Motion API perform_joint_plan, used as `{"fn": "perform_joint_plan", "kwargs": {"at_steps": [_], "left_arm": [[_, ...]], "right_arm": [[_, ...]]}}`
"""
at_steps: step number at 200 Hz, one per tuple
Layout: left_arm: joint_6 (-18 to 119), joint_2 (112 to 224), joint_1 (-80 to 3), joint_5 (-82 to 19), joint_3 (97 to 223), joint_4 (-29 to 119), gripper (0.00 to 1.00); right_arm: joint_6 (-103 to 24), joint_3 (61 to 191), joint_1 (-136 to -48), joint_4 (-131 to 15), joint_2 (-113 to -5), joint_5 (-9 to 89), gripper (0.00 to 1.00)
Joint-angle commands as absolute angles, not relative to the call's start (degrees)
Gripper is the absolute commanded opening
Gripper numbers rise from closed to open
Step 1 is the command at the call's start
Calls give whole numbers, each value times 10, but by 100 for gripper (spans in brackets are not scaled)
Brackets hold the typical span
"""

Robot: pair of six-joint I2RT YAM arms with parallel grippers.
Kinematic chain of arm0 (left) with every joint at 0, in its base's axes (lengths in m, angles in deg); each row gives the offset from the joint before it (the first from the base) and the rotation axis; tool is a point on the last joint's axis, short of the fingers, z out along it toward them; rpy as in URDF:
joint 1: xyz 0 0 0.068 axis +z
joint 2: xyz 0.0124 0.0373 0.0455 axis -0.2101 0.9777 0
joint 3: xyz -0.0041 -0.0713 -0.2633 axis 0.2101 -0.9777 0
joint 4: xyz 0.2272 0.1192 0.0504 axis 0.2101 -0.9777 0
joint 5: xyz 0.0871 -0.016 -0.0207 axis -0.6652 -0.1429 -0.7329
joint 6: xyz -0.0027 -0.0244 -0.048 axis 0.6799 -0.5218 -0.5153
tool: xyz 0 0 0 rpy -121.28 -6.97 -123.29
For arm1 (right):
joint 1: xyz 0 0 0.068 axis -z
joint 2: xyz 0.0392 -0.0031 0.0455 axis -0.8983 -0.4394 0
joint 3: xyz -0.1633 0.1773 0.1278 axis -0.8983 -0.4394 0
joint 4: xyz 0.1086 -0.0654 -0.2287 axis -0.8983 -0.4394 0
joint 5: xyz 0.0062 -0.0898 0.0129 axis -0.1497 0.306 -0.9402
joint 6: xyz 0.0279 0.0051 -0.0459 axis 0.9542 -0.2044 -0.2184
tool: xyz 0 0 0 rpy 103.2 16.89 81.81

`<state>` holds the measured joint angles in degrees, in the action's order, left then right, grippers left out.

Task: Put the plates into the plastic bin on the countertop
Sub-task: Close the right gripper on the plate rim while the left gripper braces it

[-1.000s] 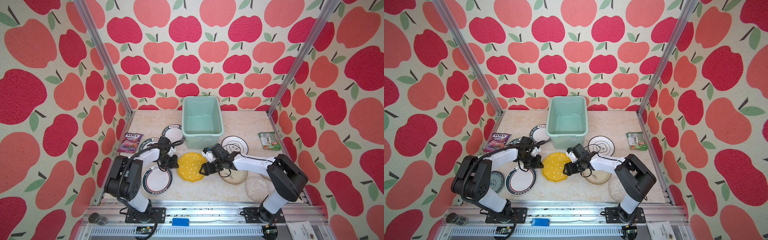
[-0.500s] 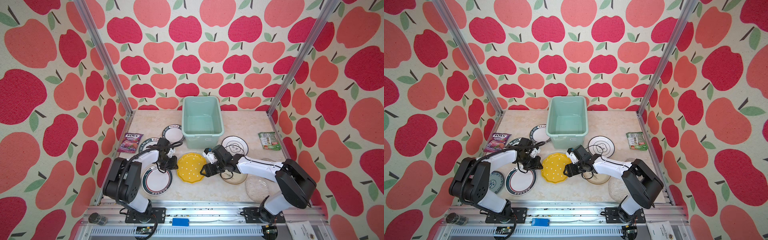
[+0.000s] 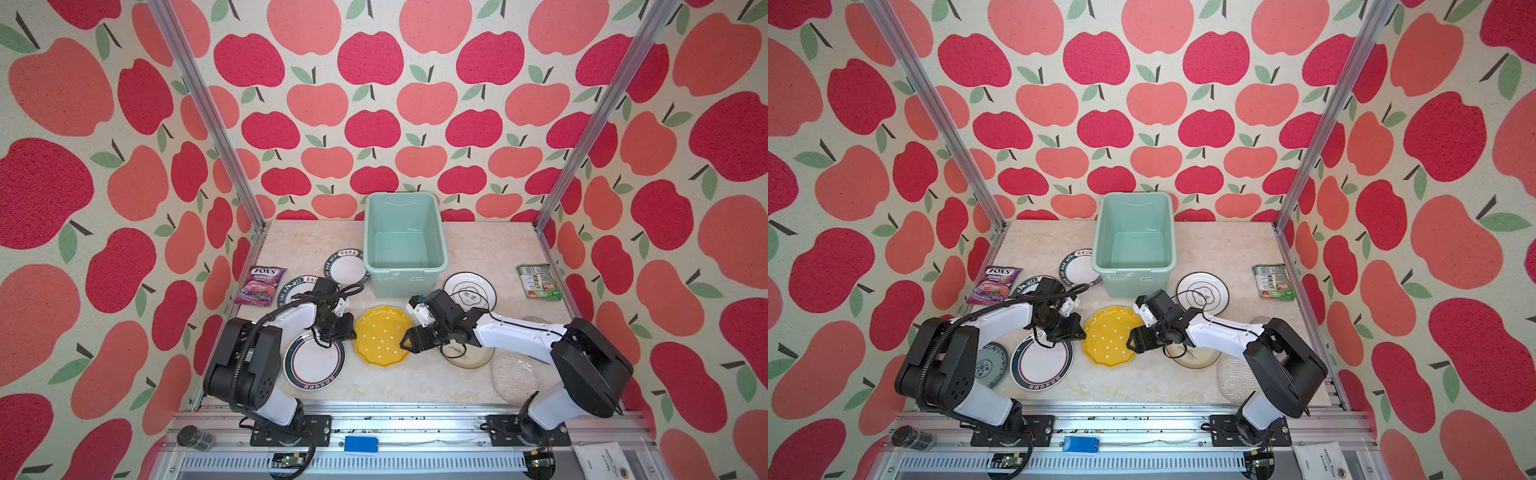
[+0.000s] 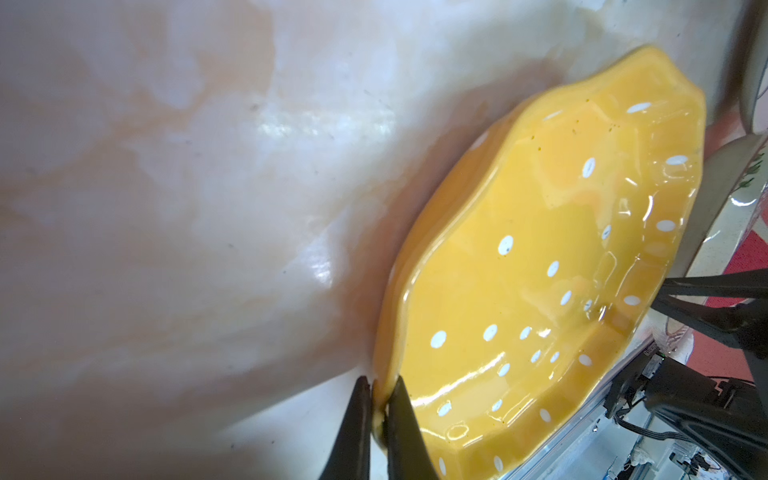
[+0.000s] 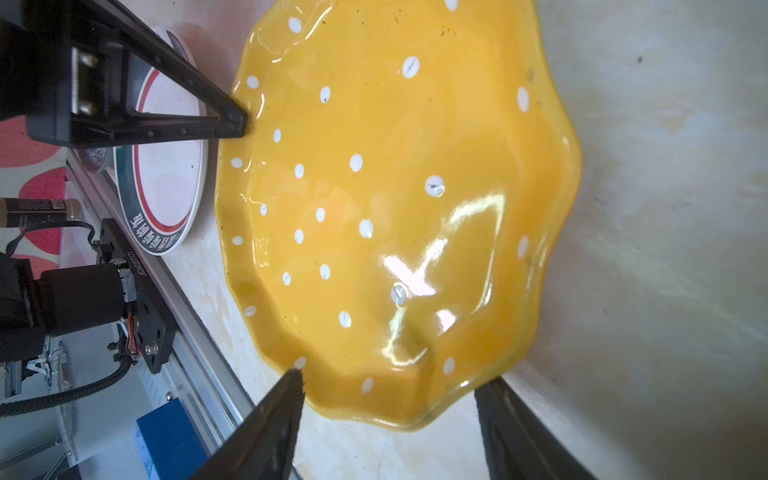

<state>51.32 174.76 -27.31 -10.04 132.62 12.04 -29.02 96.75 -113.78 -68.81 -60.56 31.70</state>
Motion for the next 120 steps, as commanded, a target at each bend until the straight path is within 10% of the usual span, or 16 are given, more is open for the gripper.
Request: {"fn": "perform_joint_plan", "kwargs": {"at_steps": [1,120], "left_arm": [[521,1760,-286,-49,1312,115,0],[528,1772,-288,-33,1332,84,0]], "right_arm": [[-281,976,-1140,-602,-610,279,69],[-197,980,-1116,-617,-620,269,70]]}}
